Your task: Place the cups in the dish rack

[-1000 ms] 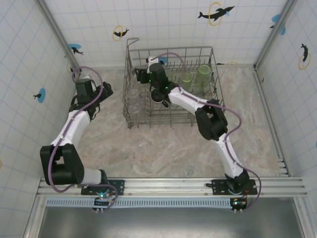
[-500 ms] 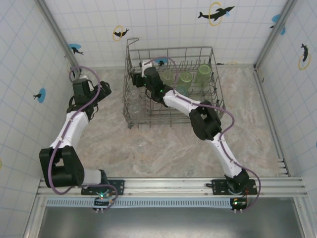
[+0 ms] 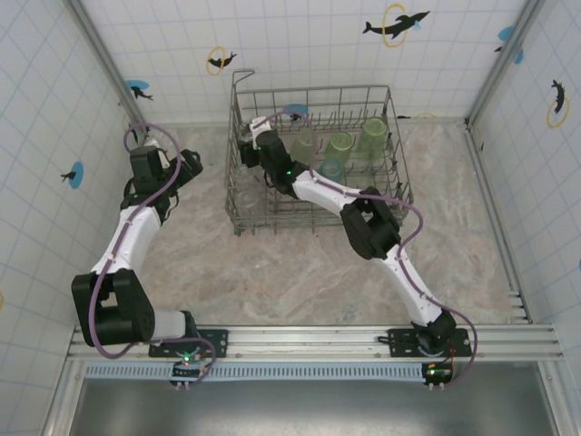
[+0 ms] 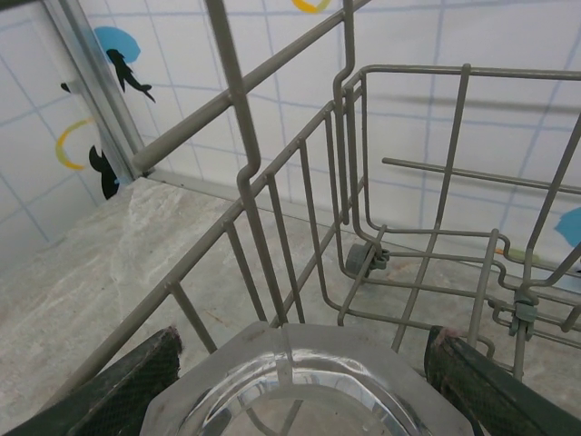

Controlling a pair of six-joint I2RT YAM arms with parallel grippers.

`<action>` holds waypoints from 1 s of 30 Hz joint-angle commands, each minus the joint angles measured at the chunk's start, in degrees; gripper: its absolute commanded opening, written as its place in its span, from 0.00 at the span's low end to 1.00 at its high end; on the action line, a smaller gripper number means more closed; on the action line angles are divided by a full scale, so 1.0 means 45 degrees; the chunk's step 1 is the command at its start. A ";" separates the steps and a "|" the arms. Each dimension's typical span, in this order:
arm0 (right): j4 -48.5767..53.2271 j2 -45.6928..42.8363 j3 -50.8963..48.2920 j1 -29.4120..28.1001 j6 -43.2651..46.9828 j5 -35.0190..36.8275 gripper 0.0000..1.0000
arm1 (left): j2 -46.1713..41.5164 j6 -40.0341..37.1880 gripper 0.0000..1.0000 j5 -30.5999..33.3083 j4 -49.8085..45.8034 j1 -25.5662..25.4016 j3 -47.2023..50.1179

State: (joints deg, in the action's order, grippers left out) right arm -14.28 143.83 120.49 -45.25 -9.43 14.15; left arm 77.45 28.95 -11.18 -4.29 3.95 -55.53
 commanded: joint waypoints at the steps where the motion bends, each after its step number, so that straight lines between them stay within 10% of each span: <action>1: -0.0152 0.0342 0.0782 -0.0100 0.0603 0.0402 0.66 | -0.0278 0.0183 0.97 -0.0290 0.0284 0.0120 0.0181; 9: -0.0151 0.0098 0.0938 -0.0061 -0.0248 -0.0049 0.86 | -0.0236 0.0276 0.97 -0.0357 0.0275 0.0152 0.0176; 30: 0.0704 -0.2596 -0.0312 0.0694 -0.1471 -0.0928 1.00 | -0.0215 0.0335 0.97 -0.0364 0.0389 0.0373 0.0245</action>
State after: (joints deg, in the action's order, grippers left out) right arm -9.96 140.44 120.95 -42.70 -16.47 10.35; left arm 77.45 30.22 -12.29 -4.08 5.04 -55.05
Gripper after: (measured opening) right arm 0.995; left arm 0.974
